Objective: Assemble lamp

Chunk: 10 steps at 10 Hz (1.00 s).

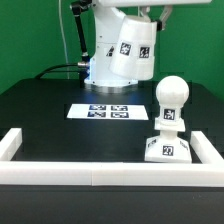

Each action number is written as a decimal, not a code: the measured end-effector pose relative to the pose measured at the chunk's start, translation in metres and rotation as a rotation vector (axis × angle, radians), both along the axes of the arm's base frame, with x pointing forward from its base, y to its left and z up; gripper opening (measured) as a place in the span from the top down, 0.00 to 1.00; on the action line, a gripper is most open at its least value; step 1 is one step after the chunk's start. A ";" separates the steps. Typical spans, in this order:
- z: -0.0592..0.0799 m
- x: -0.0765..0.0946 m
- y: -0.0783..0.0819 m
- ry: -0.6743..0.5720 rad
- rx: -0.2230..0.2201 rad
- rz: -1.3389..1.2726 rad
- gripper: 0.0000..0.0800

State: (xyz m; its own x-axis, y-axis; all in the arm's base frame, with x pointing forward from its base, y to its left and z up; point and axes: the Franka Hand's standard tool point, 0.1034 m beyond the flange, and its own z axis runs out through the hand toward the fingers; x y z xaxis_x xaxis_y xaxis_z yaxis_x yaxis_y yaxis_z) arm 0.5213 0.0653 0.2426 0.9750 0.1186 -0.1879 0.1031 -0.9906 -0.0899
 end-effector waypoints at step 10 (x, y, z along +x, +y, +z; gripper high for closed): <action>0.000 0.030 0.033 -0.071 0.089 -0.058 0.94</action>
Offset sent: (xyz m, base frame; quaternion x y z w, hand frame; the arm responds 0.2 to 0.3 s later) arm 0.0226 0.0431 0.0015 0.0844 0.0982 0.0589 0.9898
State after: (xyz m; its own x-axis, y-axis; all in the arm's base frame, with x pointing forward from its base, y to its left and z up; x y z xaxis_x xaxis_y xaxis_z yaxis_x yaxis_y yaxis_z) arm 0.5511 0.0978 0.2421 0.9912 0.0744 -0.1099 0.0547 -0.9835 -0.1724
